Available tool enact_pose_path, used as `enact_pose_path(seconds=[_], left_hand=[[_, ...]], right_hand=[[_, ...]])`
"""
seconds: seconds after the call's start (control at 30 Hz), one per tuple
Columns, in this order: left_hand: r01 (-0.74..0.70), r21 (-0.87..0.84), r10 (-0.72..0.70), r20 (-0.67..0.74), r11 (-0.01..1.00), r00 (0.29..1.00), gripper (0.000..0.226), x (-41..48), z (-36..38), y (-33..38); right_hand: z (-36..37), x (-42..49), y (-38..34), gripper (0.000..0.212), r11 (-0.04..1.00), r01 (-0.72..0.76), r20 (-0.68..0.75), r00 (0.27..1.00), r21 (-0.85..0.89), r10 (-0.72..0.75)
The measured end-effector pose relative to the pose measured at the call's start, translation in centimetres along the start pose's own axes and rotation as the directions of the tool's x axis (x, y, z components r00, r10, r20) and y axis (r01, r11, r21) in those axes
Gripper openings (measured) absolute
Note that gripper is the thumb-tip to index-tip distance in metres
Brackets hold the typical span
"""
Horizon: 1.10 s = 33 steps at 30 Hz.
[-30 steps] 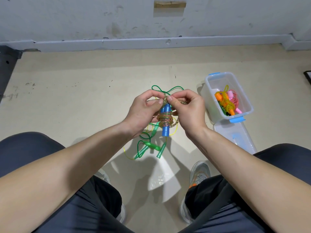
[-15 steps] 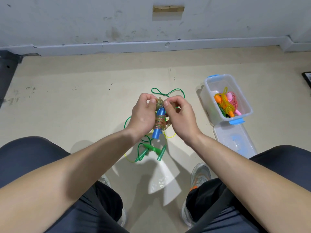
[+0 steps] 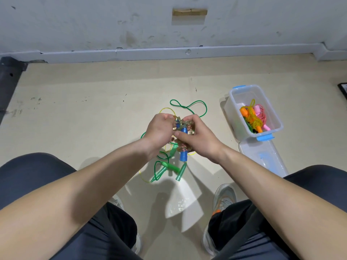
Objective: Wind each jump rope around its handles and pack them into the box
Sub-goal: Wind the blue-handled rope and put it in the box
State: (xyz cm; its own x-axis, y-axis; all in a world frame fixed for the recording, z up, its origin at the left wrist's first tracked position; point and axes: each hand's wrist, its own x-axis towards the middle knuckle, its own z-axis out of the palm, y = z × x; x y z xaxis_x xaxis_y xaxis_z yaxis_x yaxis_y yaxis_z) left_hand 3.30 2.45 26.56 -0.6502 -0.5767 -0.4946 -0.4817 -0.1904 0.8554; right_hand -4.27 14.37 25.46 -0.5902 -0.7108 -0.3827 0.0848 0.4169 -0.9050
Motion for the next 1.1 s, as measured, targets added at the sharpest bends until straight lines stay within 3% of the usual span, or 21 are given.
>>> enact_pose_path(seconds=[0.27,0.4,0.57,0.67,0.8,0.97,1.1], left_hand=[[-0.034,0.053,0.039,-0.095,0.998,0.995,0.015,1.5,-2.1,0.3],[-0.053,0.017,0.055,-0.140,0.998,0.989,0.016,2.1,-2.8,0.6],[-0.134,0.121,0.139,-0.032,0.983,0.990,0.017,2.7,-3.6,1.0],[-0.054,-0.103,0.066,0.111,0.993,0.992,0.024,2.7,-3.6,1.1],[0.195,-0.488,-0.071,0.260,0.851,0.963,0.019,2.8,-4.2,1.5],[0.313,-0.585,-0.116,0.349,0.748,0.930,0.017,3.0,-4.4,1.3],[0.238,-0.480,-0.077,0.331,0.844,0.940,0.014,3.0,-4.5,1.4]], right_hand=[[1.1,-0.3,1.2,0.044,0.997,-0.067,-0.040,0.997,-0.040,0.065],[0.7,0.1,1.2,0.036,0.994,-0.108,0.025,0.994,0.013,0.107],[0.6,0.4,1.4,0.034,0.994,-0.106,0.047,0.993,-0.025,0.107],[0.3,0.3,1.6,0.026,0.994,-0.078,0.072,0.994,-0.073,0.083],[0.4,0.2,1.2,0.020,0.997,-0.036,0.117,0.992,-0.067,0.044],[0.3,0.4,1.6,0.014,0.987,0.000,0.093,0.996,-0.164,0.015],[0.2,0.4,1.6,0.017,0.975,0.039,0.113,0.994,-0.221,-0.014]])
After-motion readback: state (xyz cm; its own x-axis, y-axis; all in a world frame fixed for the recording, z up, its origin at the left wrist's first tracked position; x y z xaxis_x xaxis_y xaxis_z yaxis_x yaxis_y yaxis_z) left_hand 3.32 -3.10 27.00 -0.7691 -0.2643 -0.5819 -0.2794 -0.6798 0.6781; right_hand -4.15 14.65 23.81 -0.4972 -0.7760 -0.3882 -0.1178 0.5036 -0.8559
